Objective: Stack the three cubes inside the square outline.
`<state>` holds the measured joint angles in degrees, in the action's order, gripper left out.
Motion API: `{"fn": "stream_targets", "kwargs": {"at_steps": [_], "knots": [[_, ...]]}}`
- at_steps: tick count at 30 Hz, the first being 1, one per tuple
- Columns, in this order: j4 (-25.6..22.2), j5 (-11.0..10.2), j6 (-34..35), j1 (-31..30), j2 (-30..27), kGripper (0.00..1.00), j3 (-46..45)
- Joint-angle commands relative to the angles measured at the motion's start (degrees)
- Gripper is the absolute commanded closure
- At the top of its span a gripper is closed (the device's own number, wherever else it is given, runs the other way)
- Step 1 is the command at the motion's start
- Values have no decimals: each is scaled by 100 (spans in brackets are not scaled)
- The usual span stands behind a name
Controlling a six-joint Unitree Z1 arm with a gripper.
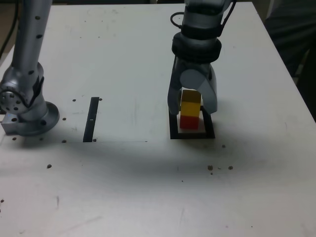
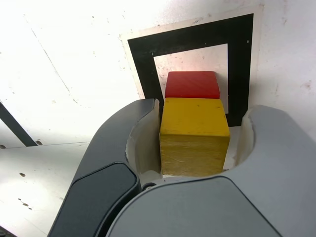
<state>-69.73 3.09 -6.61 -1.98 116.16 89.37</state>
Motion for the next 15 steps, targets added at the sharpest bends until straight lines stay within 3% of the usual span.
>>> {"fn": "stream_targets", "kwargs": {"at_steps": [1,8,15], "knots": [[41,13,-7,-3,-16,1,-35],[99,-104,-4,85,-264,1,-273],[23,-535,-200,469,-575,1,-421]]}}
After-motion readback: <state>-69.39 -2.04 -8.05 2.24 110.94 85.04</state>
